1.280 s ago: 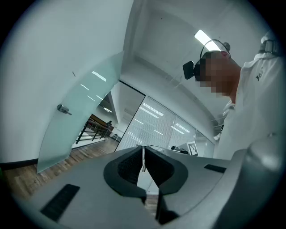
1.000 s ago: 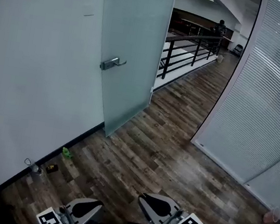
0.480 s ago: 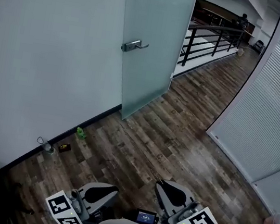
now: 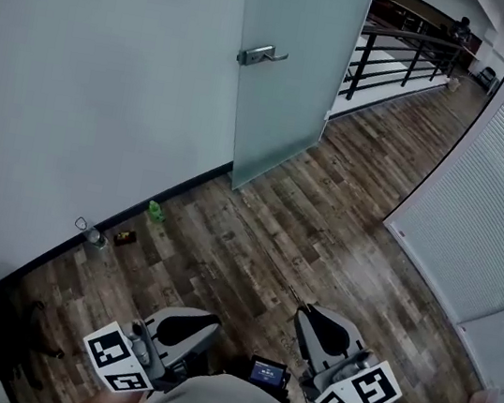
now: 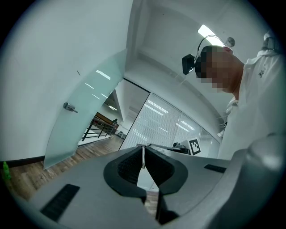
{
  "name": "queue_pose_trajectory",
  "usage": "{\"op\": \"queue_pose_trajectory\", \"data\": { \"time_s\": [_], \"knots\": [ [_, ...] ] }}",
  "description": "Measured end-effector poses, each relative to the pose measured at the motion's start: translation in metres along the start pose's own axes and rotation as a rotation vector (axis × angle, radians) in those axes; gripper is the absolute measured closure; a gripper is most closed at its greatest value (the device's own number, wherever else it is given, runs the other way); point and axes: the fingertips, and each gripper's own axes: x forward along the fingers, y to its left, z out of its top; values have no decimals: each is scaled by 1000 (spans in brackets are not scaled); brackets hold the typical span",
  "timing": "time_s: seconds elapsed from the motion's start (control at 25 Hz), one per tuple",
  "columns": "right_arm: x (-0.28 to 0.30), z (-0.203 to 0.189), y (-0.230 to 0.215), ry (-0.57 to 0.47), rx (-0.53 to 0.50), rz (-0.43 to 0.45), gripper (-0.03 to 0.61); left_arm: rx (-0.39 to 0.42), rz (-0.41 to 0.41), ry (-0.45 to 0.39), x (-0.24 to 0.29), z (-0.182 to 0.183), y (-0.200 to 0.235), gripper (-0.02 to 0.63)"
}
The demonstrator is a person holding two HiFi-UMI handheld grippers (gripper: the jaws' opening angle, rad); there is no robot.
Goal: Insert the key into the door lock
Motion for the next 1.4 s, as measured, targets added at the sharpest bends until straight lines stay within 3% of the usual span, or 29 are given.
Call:
{"op": "queue_pose_trajectory", "data": {
  "time_s": [0.68,1.4],
  "knots": [
    [-15,-17,-31,91,2,-14,549,-7,146,63,14,-23,10,591],
    [-20,-21,-55,114,-5,-15,549,-26,169,67,34,-33,7,591]
  ]
}}
